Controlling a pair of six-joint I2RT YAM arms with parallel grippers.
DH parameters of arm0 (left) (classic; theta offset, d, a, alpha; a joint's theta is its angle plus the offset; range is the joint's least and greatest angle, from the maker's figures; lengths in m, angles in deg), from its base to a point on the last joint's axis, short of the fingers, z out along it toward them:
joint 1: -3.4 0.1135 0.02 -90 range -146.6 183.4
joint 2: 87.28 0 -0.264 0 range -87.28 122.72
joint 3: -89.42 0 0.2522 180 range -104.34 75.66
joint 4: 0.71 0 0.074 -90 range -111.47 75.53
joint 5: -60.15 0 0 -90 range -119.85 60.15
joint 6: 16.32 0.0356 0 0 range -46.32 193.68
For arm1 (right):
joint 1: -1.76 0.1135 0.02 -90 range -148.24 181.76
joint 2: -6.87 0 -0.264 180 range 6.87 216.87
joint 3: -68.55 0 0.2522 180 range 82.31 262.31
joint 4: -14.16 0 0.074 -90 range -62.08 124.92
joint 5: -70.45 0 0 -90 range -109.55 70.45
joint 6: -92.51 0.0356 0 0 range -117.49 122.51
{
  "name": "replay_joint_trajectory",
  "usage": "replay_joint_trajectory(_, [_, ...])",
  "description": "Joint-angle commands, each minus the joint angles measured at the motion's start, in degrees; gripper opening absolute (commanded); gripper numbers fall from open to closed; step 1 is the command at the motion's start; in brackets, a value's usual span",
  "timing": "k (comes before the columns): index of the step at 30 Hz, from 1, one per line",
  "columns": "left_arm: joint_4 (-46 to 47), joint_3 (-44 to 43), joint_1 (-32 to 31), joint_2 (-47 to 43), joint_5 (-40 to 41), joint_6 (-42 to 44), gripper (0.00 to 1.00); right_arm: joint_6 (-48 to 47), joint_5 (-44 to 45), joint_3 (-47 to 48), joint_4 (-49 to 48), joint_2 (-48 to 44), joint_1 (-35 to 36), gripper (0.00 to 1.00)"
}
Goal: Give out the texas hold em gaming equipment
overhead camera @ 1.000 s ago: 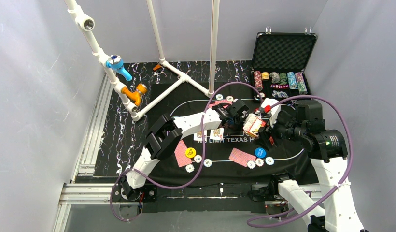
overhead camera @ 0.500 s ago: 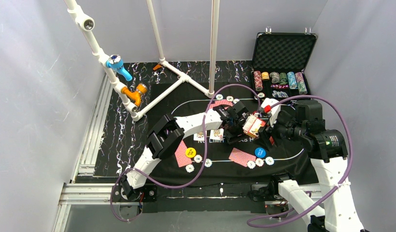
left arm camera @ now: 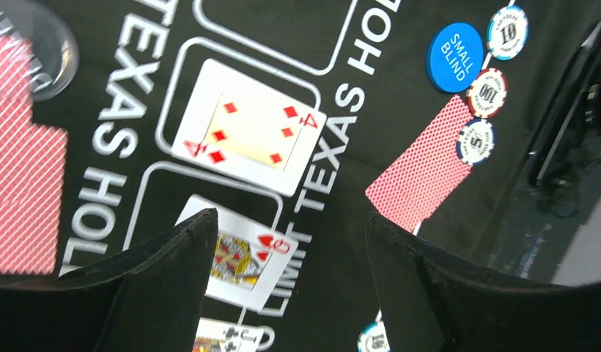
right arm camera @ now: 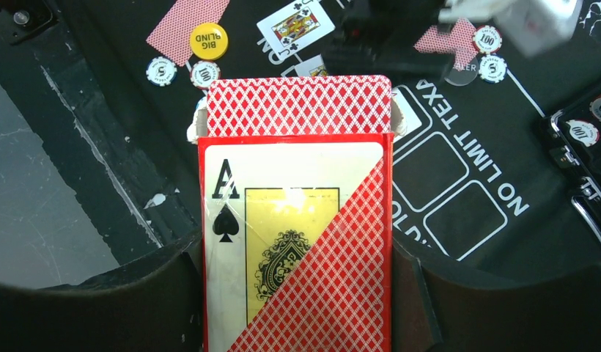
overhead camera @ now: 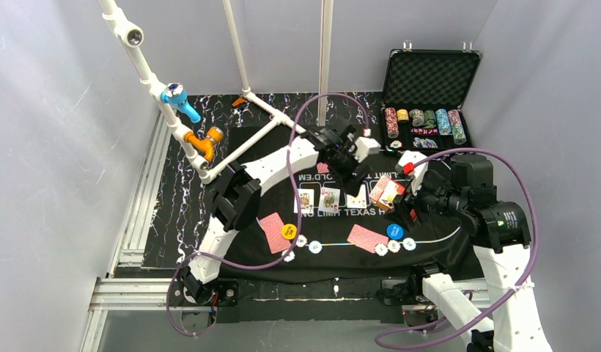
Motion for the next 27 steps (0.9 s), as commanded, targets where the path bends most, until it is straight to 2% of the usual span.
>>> replay_joint_trajectory(1, [-4.25,-0.05,3.56,-9.37,-9.68,-4.95,0.73,0.60,-1.64,0.36,-3.03,-0.79,0.19,0.01])
replay_joint_trajectory(6, [-2.62,4.17,9.04,-18.62,-19.23,-9.21,0.79,1.67,-0.01,-0.53,-4.79,-0.56,0.19,0.01])
replay_joint_trajectory(11, [-1.19,3.22,9.81,-23.79,-25.05,-17.75,0.86,1.57,0.39,-1.91,-6.80,-0.30,0.19,0.01])
replay_joint_trajectory(13, [1.23,2.80,9.62,-24.17,-28.14,-23.96,0.91,1.28,0.44,-2.54,-7.51,0.11,0.19,0.01])
replay_joint_trajectory(16, [5.48,3.65,8.22,-24.36,-31.19,-30.92,0.93,0.34,0.14,-2.81,-8.71,0.99,0.19,0.01])
replay_joint_trajectory(21, [8.24,5.05,4.44,-22.91,-32.50,-36.34,0.95,-0.58,-1.59,-2.09,-9.40,2.37,0.19,0.01])
replay_joint_trajectory(25, [10.79,5.15,2.62,-20.50,-33.04,-39.89,0.93,-1.23,-2.48,-1.63,-9.31,2.55,0.19,0.01])
replay_joint_trajectory(27, [11.17,4.36,1.78,-19.28,-33.32,-40.08,0.88,-1.35,-2.67,-1.37,-9.38,2.51,0.19,0.01])
